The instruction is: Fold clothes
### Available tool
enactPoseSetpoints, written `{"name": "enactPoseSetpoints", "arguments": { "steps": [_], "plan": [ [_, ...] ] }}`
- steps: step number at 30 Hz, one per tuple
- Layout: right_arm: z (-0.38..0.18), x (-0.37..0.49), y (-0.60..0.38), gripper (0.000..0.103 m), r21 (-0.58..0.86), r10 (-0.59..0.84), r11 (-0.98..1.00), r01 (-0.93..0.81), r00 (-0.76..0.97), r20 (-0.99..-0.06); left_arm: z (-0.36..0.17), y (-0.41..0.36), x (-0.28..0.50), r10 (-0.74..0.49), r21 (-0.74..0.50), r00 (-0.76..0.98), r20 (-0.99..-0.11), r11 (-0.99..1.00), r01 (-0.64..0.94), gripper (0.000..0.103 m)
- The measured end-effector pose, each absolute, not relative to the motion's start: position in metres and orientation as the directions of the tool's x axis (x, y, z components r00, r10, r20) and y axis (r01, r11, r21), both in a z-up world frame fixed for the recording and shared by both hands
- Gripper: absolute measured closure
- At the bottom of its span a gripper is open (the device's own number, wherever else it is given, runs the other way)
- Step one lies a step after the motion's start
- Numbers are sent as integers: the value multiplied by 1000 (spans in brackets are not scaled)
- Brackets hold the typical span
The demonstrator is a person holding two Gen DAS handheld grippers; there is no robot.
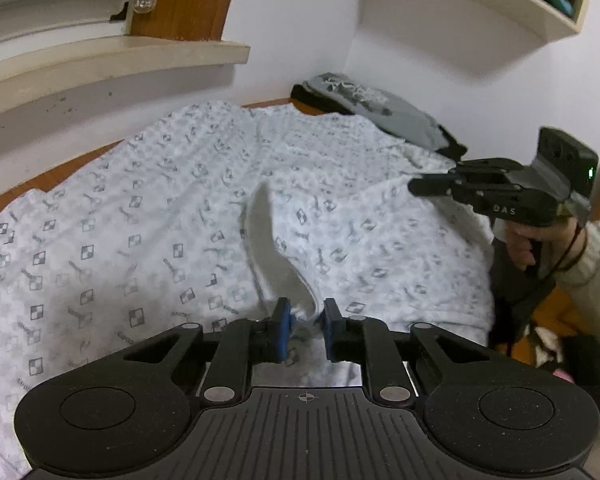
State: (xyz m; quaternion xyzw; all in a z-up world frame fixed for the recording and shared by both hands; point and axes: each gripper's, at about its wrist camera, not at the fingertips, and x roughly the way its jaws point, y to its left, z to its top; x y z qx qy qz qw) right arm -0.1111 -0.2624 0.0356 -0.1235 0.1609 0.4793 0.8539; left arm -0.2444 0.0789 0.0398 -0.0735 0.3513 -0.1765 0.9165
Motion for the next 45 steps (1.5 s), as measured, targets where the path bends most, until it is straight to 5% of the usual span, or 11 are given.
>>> {"name": "enactPoseSetpoints", "arguments": {
  "steps": [4, 6, 8, 16, 19, 21, 26, 29, 31, 35, 45],
  "plan": [
    [20, -108, -249, 98, -80, 716, 536, -841, 503, -485, 45, 81, -241, -368, -263, 671, -644, 930, 258, 79],
    [12, -106, -246, 90, -75, 700, 532, -843, 489, -520, 43, 82, -237, -351, -257, 666, -659, 936, 240, 62],
    [12, -105, -248, 68, -72, 703, 532, -844, 488, -517, 45, 86, -232, -345, -259, 679, -648, 938, 230, 56],
    [11, -96, -261, 59, -17, 713, 546, -838, 475, -516, 41, 92, -164, -422, -409, 672, -609, 893, 190, 51],
    [9, -98, -266, 57, -23, 711, 546, -838, 477, -517, 33, 81, -146, -436, -415, 656, -616, 888, 201, 57],
    [7, -99, -270, 57, -20, 715, 546, -837, 479, -508, 31, 76, -142, -434, -404, 670, -602, 889, 213, 99],
    [8, -99, -284, 57, -36, 712, 591, -806, 542, -447, 57, 76, -156, -364, -375, 839, -405, 903, 211, 101],
    [12, -93, -294, 57, 3, 706, 633, -774, 576, -413, 62, 69, -151, -327, -336, 835, -443, 924, 183, 100],
    [12, -92, -299, 57, 11, 707, 636, -771, 577, -408, 57, 65, -148, -293, -295, 815, -501, 942, 157, 96],
    [13, -95, -309, 56, -2, 703, 634, -774, 576, -417, 50, 72, -154, -256, -277, 798, -545, 954, 117, 54],
    [47, -153, -340, 39, -130, 647, 568, -813, 539, -540, 58, 101, -232, -227, -228, 788, -573, 967, 112, 29]
  ]
}}
